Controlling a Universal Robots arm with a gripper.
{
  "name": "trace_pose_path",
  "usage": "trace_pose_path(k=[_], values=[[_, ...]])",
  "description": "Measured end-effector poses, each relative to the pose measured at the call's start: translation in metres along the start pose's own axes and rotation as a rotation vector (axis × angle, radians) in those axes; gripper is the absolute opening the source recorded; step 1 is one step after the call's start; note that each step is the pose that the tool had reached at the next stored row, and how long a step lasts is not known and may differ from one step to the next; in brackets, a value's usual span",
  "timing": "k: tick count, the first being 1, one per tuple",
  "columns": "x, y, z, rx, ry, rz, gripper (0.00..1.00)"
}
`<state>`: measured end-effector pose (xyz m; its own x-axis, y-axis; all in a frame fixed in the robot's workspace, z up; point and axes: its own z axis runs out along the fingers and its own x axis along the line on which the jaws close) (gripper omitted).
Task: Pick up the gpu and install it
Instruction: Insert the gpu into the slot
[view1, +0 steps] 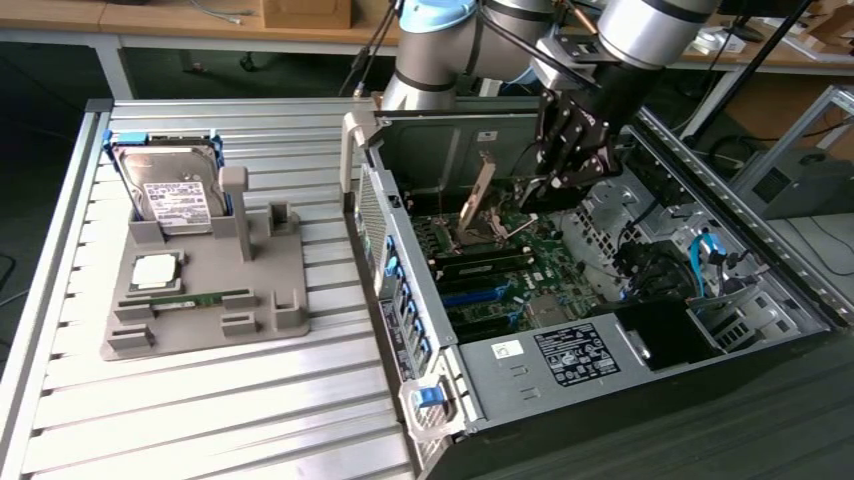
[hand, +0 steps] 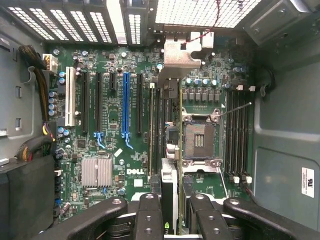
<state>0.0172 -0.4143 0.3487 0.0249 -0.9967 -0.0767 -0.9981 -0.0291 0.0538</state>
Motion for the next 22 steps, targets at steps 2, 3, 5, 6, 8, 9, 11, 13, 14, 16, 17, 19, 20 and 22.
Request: trace_pose_path(k=[2,3,5,6,8,9,11,13,14,16,17,19,20,22], values=[[0.0005,0.0002,0.0004,0.0000,-0.0001,0.000,0.27],[0.0006,0.0003,0.0005,-0.0001,0.0001,0.000,0.27],[0.0008,0.0005,0.0008,0.0000,0.0000,0.000,0.27],[0.0009,0.0006,0.0010,0.0000,0.0000,0.000,0.27],[0.0011,0.0009,0.0014,0.0000,0.0000,0.000,0.27],[0.0011,0.0010,0.0015,0.0000,0.0000,0.000,0.27],[0.0013,0.0015,0.0019,0.0000,-0.0001,0.000,0.27],[0.0014,0.0018,0.0022,0.0000,-0.0001,0.000,0.27],[0.0015,0.0020,0.0024,0.0000,-0.0001,0.000,0.27],[0.0019,0.0021,0.0030,0.0000,-0.0001,0.000,0.27],[0.0020,0.0021,0.0031,0.0000,-0.0001,0.000,0.27],[0.0022,0.0021,0.0035,0.0000,-0.0002,0.000,0.27],[0.0024,0.0021,0.0037,0.0000,-0.0001,0.000,0.27],[0.0026,0.0021,0.0039,0.0000,-0.0001,0.000,0.27]])
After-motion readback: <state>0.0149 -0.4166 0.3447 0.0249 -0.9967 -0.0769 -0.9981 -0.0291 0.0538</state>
